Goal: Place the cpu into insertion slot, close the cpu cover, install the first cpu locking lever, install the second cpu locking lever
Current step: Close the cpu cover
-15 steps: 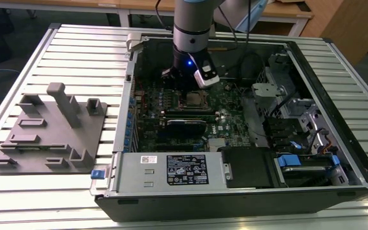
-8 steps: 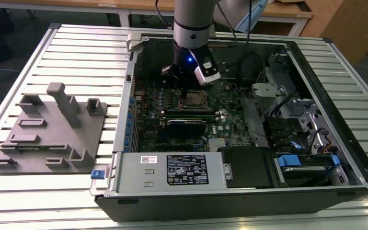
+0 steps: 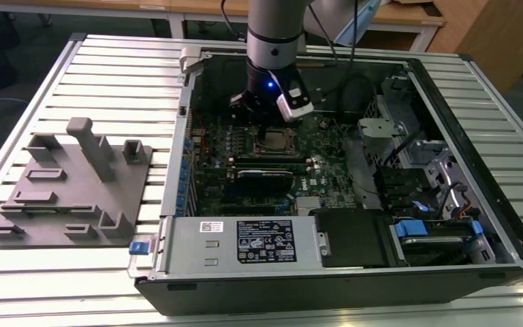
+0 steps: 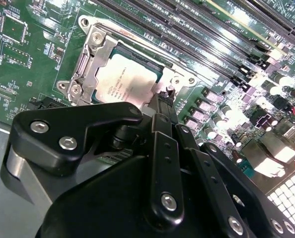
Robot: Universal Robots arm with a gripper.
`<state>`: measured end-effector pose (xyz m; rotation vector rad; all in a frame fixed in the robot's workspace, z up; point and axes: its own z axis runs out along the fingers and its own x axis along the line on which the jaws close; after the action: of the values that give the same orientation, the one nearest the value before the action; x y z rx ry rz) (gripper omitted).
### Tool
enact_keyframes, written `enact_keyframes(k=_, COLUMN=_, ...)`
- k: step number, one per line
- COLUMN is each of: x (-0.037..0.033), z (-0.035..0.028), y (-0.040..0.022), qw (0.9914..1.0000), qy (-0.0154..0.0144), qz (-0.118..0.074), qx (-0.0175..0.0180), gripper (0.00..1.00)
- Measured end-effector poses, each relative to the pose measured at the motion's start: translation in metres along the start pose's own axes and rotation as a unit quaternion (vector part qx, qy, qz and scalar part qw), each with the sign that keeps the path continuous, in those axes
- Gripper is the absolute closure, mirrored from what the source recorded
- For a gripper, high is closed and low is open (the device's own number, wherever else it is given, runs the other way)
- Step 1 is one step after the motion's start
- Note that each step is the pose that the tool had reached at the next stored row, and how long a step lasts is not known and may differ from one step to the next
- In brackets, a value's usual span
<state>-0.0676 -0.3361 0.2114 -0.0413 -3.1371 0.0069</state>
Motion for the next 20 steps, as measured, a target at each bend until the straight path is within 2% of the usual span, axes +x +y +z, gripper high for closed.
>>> enact_keyframes(k=20, x=-0.0043, z=0.0000, y=0.0001, qw=1.00000, qy=0.0000, qz=0.000, qx=-0.0001, gripper=0.89)
